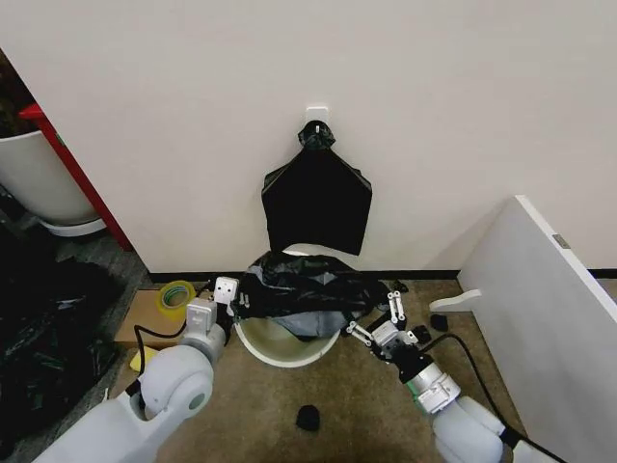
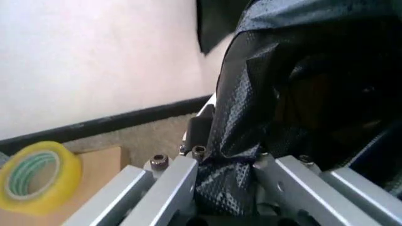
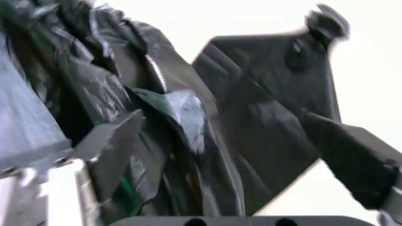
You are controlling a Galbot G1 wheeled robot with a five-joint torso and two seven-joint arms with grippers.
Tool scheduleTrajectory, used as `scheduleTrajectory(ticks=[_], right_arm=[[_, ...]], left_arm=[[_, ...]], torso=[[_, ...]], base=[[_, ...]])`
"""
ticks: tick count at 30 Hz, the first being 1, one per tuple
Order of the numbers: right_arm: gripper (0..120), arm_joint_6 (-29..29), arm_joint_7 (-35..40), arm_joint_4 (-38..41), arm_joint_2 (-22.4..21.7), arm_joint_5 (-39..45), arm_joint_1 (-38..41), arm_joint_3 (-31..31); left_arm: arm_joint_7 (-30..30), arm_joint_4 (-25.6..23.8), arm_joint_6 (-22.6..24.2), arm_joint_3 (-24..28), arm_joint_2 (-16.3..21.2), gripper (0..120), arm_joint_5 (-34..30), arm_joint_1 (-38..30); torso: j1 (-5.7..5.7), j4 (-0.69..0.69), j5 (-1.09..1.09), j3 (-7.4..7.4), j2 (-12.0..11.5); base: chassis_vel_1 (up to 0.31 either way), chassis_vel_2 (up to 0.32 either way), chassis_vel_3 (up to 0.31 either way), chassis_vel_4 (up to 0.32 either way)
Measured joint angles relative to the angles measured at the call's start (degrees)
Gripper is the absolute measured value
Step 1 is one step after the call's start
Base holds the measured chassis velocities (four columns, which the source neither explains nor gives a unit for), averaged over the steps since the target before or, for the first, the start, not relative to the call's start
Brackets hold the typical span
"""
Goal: Place the garbage bag over the trash bin.
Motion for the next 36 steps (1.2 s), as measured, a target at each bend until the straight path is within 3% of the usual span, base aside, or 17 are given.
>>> scheduleTrajectory(ticks=[4, 8, 13, 25, 29, 35, 36], right_arm=[[97, 3.1, -5.6, -1.8, 0.3, -7.1, 2.6, 1.9], [88, 3.8, -8.5, -2.0, 0.3, -8.6, 4.4, 2.2], [66, 4.4, -12.0, -2.5, 0.0, -10.2, 6.6, 2.2], [26, 9.1, -22.9, -2.3, -1.3, -10.3, 8.7, 4.7], [32, 11.0, -26.3, -2.2, -2.0, -10.4, 8.2, 6.5], [58, 11.6, -27.7, -2.5, -2.0, -11.4, 8.1, 7.4], [58, 11.6, -27.7, -2.5, -2.0, -11.4, 8.1, 7.4]], left_arm=[[0.0, -0.1, 0.3, 0.5, -0.1, 1, -0.1, 0.4], [0.0, -0.2, 0.4, 0.8, -0.1, 1, -0.2, 0.5], [-0.1, -0.4, 0.5, 1.3, -0.1, 1, -0.3, 0.5], [-0.3, -0.8, 0.8, 1.6, 0.2, 1, -0.5, 0.5], [-0.4, -0.6, 0.8, 1.4, 0.3, 1, -0.6, 0.4], [-0.4, -0.6, 0.8, 1.5, 0.0, 1, -0.7, 0.4], [-0.4, -0.6, 0.8, 1.5, 0.0, 1, -0.7, 0.4]], torso=[[0.00, 0.00, 0.00, 0.00, 0.0], [0.00, 0.00, 0.00, 0.00, 0.0], [0.00, 0.00, 0.00, 0.00, 0.0], [0.00, -0.01, 0.00, 0.00, 0.0], [0.00, -0.01, 0.00, 0.00, 0.0], [0.00, -0.01, 0.00, 0.00, 0.0], [0.00, -0.01, 0.00, 0.00, 0.0]], base=[[0.000, 0.000, 0.000, 0.000], [0.000, 0.000, 0.000, 0.000], [0.000, 0.000, 0.000, 0.000], [0.000, 0.000, 0.000, 0.000], [0.000, 0.000, 0.000, 0.000], [0.000, 0.000, 0.000, 0.000], [0.000, 0.000, 0.000, 0.000]])
